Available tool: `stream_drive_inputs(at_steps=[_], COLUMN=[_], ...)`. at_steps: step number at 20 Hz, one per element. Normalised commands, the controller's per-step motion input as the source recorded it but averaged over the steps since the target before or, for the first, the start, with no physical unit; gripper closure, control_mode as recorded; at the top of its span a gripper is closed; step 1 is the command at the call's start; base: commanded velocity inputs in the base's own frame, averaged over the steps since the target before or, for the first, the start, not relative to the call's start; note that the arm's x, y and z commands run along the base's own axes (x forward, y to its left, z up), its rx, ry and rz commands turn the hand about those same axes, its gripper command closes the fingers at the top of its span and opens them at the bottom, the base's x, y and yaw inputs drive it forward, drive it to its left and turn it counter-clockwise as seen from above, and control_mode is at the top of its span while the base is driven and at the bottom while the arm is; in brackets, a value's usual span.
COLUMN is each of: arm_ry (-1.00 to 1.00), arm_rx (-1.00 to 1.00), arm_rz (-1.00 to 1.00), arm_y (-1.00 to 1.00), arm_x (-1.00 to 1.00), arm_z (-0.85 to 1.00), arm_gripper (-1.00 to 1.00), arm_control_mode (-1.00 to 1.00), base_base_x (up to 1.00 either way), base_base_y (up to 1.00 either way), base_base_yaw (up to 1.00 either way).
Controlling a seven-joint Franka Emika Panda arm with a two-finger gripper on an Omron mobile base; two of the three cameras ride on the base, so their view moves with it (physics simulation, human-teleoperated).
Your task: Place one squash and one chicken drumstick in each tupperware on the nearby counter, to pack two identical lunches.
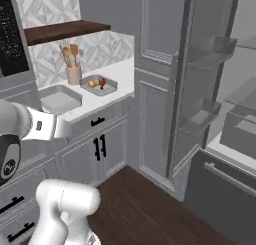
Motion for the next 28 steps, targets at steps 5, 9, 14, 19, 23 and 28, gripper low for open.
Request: stream_drive_inputs(at_steps=[5, 9, 14, 19, 23, 28], arm_ry=[0.0, 0.0, 0.0, 0.0, 0.0, 0.0], arm_rx=[0.0, 0.0, 0.0, 0.0, 0.0, 0.0], arm_rz=[0.0, 0.0, 0.0, 0.0, 0.0, 0.0], arm_y=[0.0, 0.0, 0.0, 0.0, 0.0, 0.0], arm_x=[0.0, 0.0, 0.0, 0.0, 0.0, 0.0], arm_z=[0.0, 0.0, 0.0, 0.0, 0.0, 0.0], arm_gripper=[-1.0, -1.0, -1.0, -1.0, -1.0, -1.0], arm_control_mode=[1.0, 1.0, 1.0, 1.0, 1.0, 1.0], base_base_x=[-0.25, -0.06, 0.31, 0.86, 0.92, 0.72], base_base_y=[-0.87, -1.0, -0.54, -0.18, -0.05, 0.0], base_base_yaw=[-0.61, -0.42, -0.07, -0.03, -0.14, -0.27])
